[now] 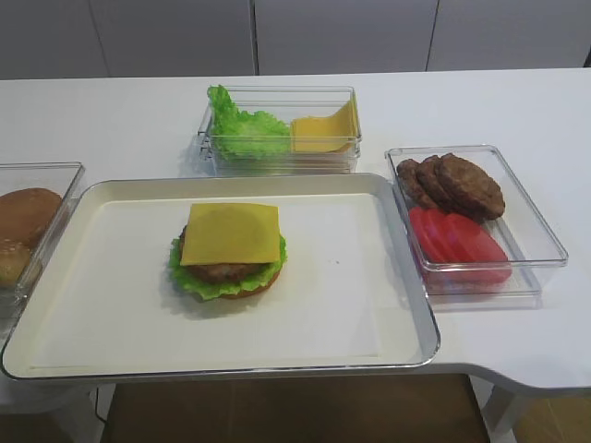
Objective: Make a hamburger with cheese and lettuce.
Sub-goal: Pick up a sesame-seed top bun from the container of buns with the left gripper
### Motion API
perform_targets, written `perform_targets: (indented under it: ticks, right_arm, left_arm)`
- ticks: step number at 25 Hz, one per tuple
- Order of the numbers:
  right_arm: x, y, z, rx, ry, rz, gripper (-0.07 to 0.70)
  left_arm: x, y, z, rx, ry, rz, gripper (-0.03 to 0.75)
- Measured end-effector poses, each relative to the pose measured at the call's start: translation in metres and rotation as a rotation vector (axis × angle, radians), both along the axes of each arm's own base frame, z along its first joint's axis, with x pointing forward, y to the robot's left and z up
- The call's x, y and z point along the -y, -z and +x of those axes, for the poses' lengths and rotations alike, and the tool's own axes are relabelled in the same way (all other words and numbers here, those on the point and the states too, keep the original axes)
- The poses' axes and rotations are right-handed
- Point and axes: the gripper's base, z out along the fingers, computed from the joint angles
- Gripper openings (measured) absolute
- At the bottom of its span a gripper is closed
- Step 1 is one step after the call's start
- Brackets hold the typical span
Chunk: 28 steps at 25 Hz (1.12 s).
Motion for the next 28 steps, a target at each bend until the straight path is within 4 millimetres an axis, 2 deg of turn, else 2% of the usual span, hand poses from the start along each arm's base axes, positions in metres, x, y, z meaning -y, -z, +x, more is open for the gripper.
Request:
perform_targets:
  ticks: [10,20,24,28]
  right_arm:
    - [0.0,0.0,0.0,0.0,0.0,0.0,0.426]
    - [0.0,0.0,0.0,0.0,0.0,0.0,0.426]
    - [0.0,0.0,0.0,0.0,0.0,0.0,0.426]
    - [0.0,0.0,0.0,0.0,0.0,0.0,0.426]
  left_arm:
    - [0.004,-0.011,-0.008,0.04,0.0,0.004,0.261]
    - [0.023,-0.024,0.001,0.152,0.005,-0.216,0.26]
    - [0.032,-0.028,0.004,0.197,0.018,-0.316,0.26]
    - [0.055,-0.031,0.009,0.207,0.091,-0.376,0.26]
